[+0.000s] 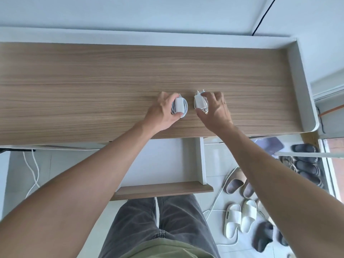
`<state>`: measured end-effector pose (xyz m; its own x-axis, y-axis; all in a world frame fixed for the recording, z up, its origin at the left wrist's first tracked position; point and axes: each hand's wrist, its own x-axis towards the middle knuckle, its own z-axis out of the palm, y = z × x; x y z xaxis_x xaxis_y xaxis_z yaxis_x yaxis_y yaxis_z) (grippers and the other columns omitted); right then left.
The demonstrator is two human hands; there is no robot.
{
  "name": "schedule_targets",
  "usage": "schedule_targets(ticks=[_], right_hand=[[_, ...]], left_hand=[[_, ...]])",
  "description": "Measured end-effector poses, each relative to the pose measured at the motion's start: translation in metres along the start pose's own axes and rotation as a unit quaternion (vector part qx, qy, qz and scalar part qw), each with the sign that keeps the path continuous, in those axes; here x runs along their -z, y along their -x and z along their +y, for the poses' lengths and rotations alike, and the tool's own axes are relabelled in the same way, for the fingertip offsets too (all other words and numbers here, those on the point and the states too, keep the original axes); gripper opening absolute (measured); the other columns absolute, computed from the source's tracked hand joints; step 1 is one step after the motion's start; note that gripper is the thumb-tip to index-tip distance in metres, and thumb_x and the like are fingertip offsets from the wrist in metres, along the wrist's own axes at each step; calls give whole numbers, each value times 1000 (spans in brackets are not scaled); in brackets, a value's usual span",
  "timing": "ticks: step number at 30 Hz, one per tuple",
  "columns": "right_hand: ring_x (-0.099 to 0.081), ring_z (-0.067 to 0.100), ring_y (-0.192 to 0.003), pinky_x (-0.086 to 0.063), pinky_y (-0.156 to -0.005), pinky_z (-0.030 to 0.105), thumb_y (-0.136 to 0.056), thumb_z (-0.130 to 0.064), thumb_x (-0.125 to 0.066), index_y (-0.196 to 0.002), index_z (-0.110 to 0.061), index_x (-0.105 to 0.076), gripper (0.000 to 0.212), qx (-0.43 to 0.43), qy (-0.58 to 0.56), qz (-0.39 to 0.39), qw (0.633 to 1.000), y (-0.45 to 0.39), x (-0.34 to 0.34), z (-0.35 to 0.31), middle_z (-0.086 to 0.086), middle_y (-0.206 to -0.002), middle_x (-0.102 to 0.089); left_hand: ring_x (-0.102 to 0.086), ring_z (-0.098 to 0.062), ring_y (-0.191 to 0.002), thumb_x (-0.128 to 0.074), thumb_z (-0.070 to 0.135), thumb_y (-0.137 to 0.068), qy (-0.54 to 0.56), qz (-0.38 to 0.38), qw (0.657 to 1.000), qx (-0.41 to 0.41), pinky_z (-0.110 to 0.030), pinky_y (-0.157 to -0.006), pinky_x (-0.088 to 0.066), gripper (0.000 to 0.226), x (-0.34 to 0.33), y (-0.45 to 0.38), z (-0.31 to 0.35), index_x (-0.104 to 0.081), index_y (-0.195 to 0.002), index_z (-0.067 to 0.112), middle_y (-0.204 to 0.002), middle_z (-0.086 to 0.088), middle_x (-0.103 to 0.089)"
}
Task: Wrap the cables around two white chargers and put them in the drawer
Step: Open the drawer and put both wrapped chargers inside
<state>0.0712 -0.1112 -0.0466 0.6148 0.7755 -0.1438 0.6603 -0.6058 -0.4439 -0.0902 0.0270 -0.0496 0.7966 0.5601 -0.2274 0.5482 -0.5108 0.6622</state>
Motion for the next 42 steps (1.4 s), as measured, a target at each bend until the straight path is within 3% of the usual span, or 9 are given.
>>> schedule_targets(ticks=[6, 13, 17, 20, 27, 33, 36, 39, 42], right_hand=[[-49, 36, -120, -48, -95, 45, -87, -26, -71, -139, -18, -51, 56, -2, -26, -33, 999, -17, -7, 5, 16, -134, -47], [-53, 35, -119, -43, -103, 47, -86, -19, -72, -136, -17, -54, 53, -2, -76, -40, 996, -20, -11, 11, 11, -134, -55], [-51, 35, -120, -36, -102, 35, -86, -20, -74, -137, -20, -55, 54, -19, -93, -42, 995, -20, -12, 13, 8, -137, -54], [-52, 32, -121, -41, -106, 42, -83, -22, -79, -134, -19, -56, 56, -27, -103, -49, 993, -22, -10, 11, 9, -136, -53], [-49, 33, -117, -35, -94, 29, -77, -21, -83, -126, -23, -59, 55, -53, -117, -48, 991, -25, -13, 5, 7, -132, -49], [-53, 29, -118, -46, -104, 49, -74, -30, -84, -126, -25, -58, 58, -60, -163, -25, 985, -16, -14, 1, 1, -124, -47], [-58, 26, -111, -52, -98, 46, -74, -35, -84, -124, -28, -57, 57, -52, -193, -17, 980, -1, -15, -8, -4, -121, -45], [-60, 24, -104, -54, -94, 41, -75, -33, -85, -124, -26, -58, 56, -46, -216, -23, 975, 21, -20, -20, -2, -122, -48], [-60, 19, -103, -54, -91, 36, -77, -30, -87, -123, -24, -58, 55, -51, -247, -41, 967, 50, -28, -32, -1, -125, -53]], left_hand=[[-54, -30, -125, -79, 32, -86, -9, -38, 999, 31, -45, -102, -49, 66, -10, -17, 3, -50, -145, 28, -139, -8, -45], [-56, -25, -120, -83, 30, -83, 21, -42, 998, 37, -41, -102, -48, 64, -12, -21, 4, -54, -140, 29, -135, -6, -50], [-55, -21, -122, -85, 26, -81, 45, -36, 998, 39, -27, -98, -42, 65, -14, -21, 2, -57, -139, 26, -135, -4, -52], [-54, -21, -123, -86, 25, -80, 52, -32, 997, 39, -25, -96, -39, 64, -13, -20, 0, -58, -138, 25, -135, -5, -52], [-57, -20, -114, -86, 23, -80, 79, -26, 996, 43, -22, -90, -38, 63, -13, -14, -5, -59, -137, 25, -129, -6, -54], [-55, -18, -113, -89, 18, -76, 116, -7, 992, 59, -19, -90, -36, 64, -10, 6, -22, -63, -134, 24, -130, -5, -56], [-57, -19, -112, -90, 17, -74, 137, 3, 989, 60, -21, -91, -42, 64, -10, 24, -32, -64, -132, 23, -129, -8, -58], [-56, -14, -105, -90, 18, -74, 165, 14, 984, 67, -9, -79, -39, 62, -10, 44, -41, -65, -130, 25, -126, -4, -57], [-59, -11, -99, -90, 18, -75, 198, 29, 977, 73, -17, -79, -47, 61, -8, 70, -49, -65, -130, 28, -122, 4, -55]])
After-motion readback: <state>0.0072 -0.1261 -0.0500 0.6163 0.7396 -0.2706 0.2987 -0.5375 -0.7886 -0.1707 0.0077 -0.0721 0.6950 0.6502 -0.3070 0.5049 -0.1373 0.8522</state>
